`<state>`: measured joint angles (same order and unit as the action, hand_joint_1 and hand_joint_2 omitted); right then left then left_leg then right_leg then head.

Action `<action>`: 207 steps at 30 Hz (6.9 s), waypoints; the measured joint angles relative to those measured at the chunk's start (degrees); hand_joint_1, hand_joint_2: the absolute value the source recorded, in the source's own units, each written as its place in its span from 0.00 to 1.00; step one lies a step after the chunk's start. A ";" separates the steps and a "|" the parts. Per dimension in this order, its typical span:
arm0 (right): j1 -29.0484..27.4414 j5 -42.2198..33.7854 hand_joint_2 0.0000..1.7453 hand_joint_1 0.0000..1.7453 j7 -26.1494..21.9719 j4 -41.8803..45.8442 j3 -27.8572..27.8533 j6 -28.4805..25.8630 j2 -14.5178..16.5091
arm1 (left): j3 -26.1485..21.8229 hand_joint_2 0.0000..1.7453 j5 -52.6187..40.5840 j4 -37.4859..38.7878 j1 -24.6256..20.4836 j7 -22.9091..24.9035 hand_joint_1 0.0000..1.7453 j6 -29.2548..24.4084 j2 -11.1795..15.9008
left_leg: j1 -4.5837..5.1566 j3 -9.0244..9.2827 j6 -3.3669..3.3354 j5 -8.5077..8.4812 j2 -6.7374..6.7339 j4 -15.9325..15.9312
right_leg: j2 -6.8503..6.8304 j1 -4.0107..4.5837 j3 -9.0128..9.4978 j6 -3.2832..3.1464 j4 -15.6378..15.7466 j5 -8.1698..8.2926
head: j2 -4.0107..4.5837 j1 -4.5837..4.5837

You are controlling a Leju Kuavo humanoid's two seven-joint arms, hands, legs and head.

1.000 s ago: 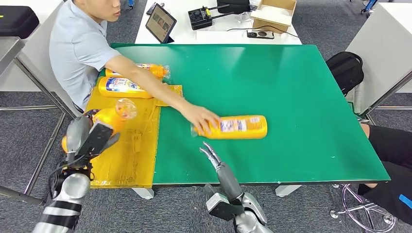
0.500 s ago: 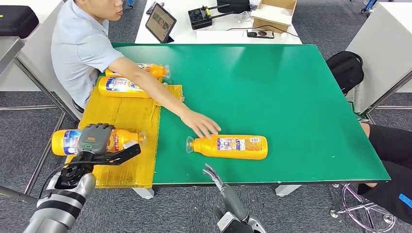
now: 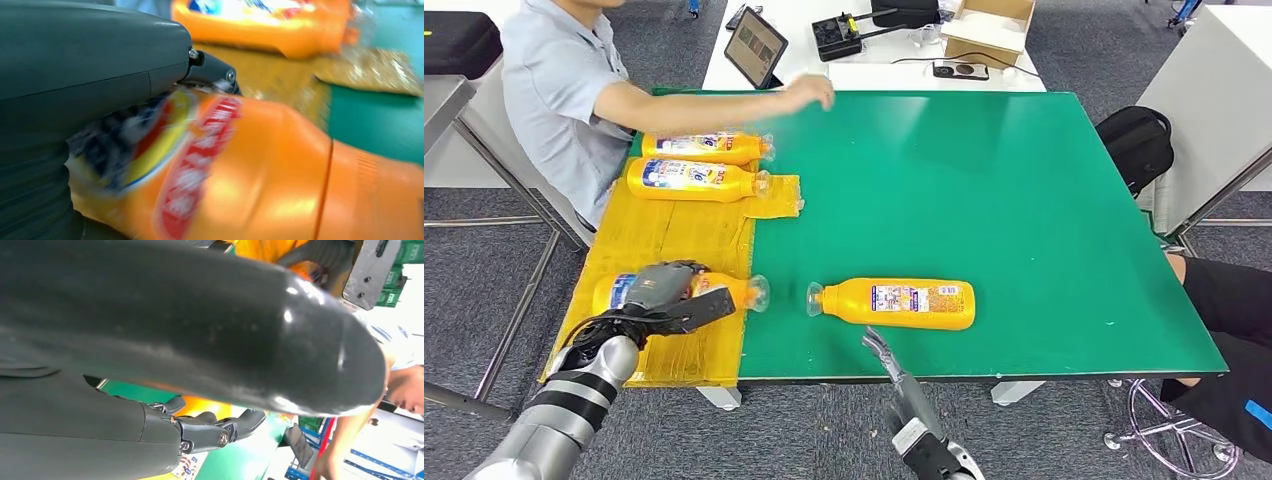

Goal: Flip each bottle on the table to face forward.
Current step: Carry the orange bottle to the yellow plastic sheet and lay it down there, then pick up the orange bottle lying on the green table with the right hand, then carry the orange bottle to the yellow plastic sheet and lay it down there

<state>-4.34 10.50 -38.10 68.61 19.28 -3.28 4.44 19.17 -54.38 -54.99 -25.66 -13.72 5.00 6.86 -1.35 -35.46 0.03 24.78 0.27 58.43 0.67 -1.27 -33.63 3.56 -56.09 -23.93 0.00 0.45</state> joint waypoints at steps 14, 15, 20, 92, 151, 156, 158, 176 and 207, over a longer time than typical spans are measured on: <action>0.84 -0.13 0.00 0.00 0.00 -0.93 -0.31 -0.15 -0.09 | 2.79 1.00 4.23 -0.07 0.11 -0.30 0.00 1.21 0.99 | 0.00 0.05 -0.01 -0.02 -0.01 0.00 | 0.00 0.00 0.04 0.00 -0.01 0.01 | 0.00 0.00; 0.88 -0.16 0.00 0.00 0.00 -0.98 -0.31 -0.15 -0.10 | 2.92 1.00 4.39 -0.07 0.11 -0.29 0.00 1.18 1.03 | 0.00 0.05 -0.01 -0.02 -0.01 0.00 | 0.00 0.00 0.05 0.00 -0.01 0.01 | 0.00 0.00; 1.16 -0.32 0.00 0.00 0.00 -1.31 -0.33 -0.19 -0.19 | 3.38 1.00 5.34 -0.07 0.09 -0.30 0.00 0.94 1.25 | 0.00 0.05 -0.01 -0.02 -0.01 0.00 | 0.00 0.00 0.05 0.00 -0.01 0.01 | 0.00 -0.01; 26.75 40.34 1.00 0.00 13.17 -22.95 -8.36 -13.34 -7.33 | 0.20 1.00 37.81 -40.28 23.29 -14.10 0.00 -16.01 -11.58 | 0.13 -0.03 -0.08 -0.06 -0.01 0.02 | 0.00 -0.11 -0.04 0.10 -0.01 0.07 | 0.00 0.01; 36.95 21.87 1.00 1.00 16.75 -39.38 -5.89 6.45 -6.27 | -0.76 1.00 35.88 -38.37 22.58 -12.61 0.00 -18.22 -10.40 | 0.08 1.57 0.02 0.20 -0.23 0.00 | 0.23 -0.04 0.73 0.02 0.09 -0.01 | 0.00 0.01; 33.84 16.15 1.00 0.99 11.12 -36.34 -7.32 4.02 -5.08 | -0.86 1.00 36.90 -38.33 22.69 -12.55 0.00 -17.89 -10.19 | 0.07 1.43 -0.01 0.11 -0.25 0.00 | 0.25 -0.03 1.21 0.04 0.05 0.05 | 0.00 0.02; 31.93 14.68 1.00 0.97 9.90 -33.51 -7.92 2.80 -4.12 | -0.82 1.00 37.20 -38.40 23.15 -12.60 0.00 -17.38 -10.20 | 0.07 1.37 -0.02 0.10 -0.25 0.00 | 0.25 -0.03 1.17 0.05 0.03 0.06 | 0.00 -0.01; 12.70 6.18 1.00 0.83 3.45 5.66 -6.17 -3.91 4.21 | 6.13 1.00 49.71 -37.51 34.78 -12.72 0.00 -13.69 -14.79 | 0.09 0.06 -0.05 0.05 0.00 0.00 | 0.04 -0.08 0.03 0.06 0.01 -0.02 | 0.00 -0.03; 14.02 13.86 1.00 1.00 2.33 -1.27 7.83 -8.99 7.90 | 9.00 1.00 53.19 -39.26 33.68 -12.28 0.00 -11.50 -14.64 | 0.08 0.05 -0.06 0.03 0.00 0.00 | 0.03 -0.07 0.02 0.05 -0.01 -0.02 | 0.00 -0.02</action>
<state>9.68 24.36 -35.77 67.34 27.11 -12.28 12.34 28.18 -1.19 -94.25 8.02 -26.00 -6.51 -7.78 -1.27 -35.41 -0.03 24.81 0.27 58.43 0.70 -1.34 -33.62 3.61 -56.11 -23.95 0.00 0.43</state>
